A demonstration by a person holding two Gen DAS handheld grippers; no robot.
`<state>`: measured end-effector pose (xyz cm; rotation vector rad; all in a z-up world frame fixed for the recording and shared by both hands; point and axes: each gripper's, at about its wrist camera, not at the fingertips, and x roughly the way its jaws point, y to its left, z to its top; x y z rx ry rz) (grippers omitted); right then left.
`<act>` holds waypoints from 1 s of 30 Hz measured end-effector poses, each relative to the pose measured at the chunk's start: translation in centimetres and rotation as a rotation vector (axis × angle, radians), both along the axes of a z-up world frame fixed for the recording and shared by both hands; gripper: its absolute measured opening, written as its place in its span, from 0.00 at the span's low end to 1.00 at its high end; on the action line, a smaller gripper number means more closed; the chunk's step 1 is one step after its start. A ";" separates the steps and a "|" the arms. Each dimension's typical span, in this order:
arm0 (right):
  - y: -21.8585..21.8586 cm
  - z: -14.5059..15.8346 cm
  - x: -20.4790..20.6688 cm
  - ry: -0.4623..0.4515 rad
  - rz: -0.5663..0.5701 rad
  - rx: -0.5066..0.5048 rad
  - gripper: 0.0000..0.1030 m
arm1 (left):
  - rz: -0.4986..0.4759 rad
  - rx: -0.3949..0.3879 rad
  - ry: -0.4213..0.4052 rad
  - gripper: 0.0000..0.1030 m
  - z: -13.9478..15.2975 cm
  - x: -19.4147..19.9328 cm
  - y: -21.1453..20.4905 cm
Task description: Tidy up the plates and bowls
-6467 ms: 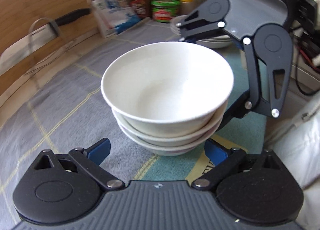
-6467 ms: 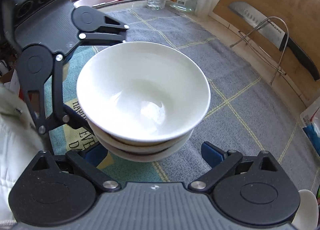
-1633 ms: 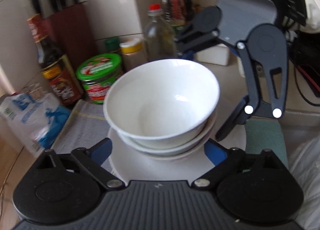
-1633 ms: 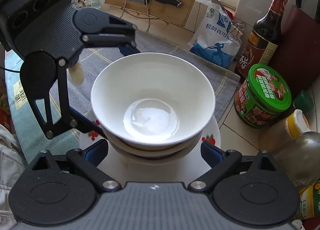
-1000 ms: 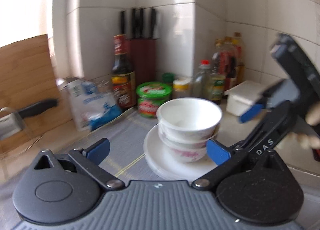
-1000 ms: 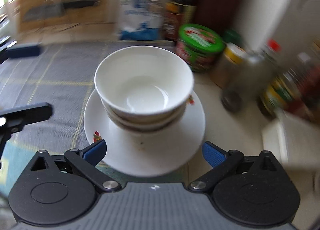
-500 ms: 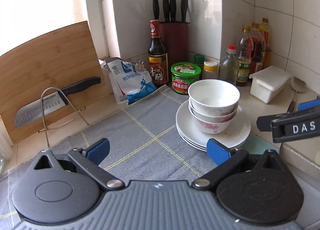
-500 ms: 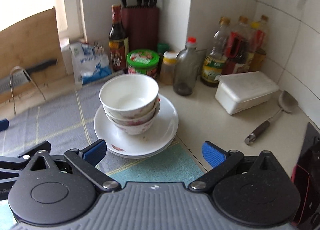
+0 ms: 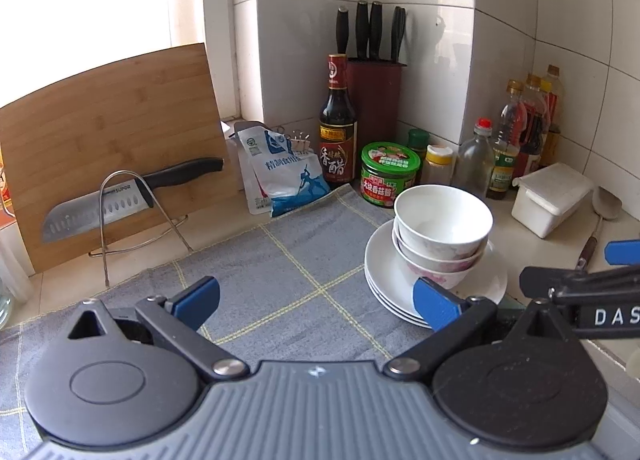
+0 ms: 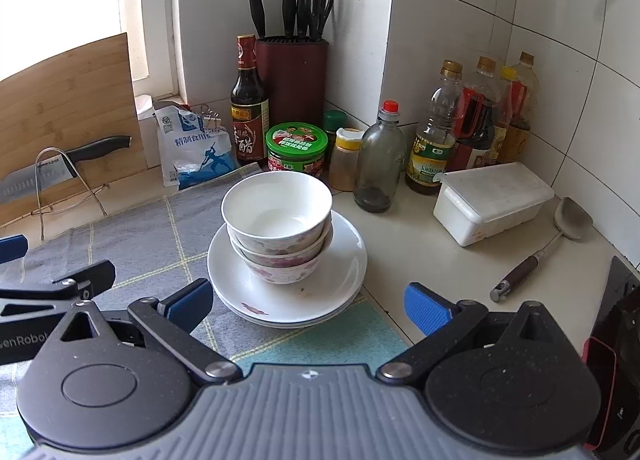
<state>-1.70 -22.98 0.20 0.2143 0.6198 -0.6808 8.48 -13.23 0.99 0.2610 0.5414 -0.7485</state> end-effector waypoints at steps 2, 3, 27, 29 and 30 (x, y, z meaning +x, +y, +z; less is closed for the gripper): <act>0.0 0.0 -0.1 -0.001 0.001 0.000 1.00 | 0.001 -0.001 0.002 0.99 0.1 0.0 0.0; 0.0 0.0 -0.1 -0.002 -0.002 -0.001 1.00 | 0.001 -0.002 0.001 0.99 0.1 -0.1 0.0; 0.5 0.4 -0.9 -0.017 -0.005 -0.009 1.00 | 0.005 -0.003 -0.019 0.99 0.8 -0.6 0.3; 0.5 0.4 -0.9 -0.017 -0.005 -0.008 1.00 | 0.007 -0.004 -0.015 0.99 0.8 -0.6 0.3; 0.5 0.4 -0.9 -0.016 -0.005 -0.008 1.00 | 0.007 -0.003 -0.015 0.99 0.8 -0.6 0.3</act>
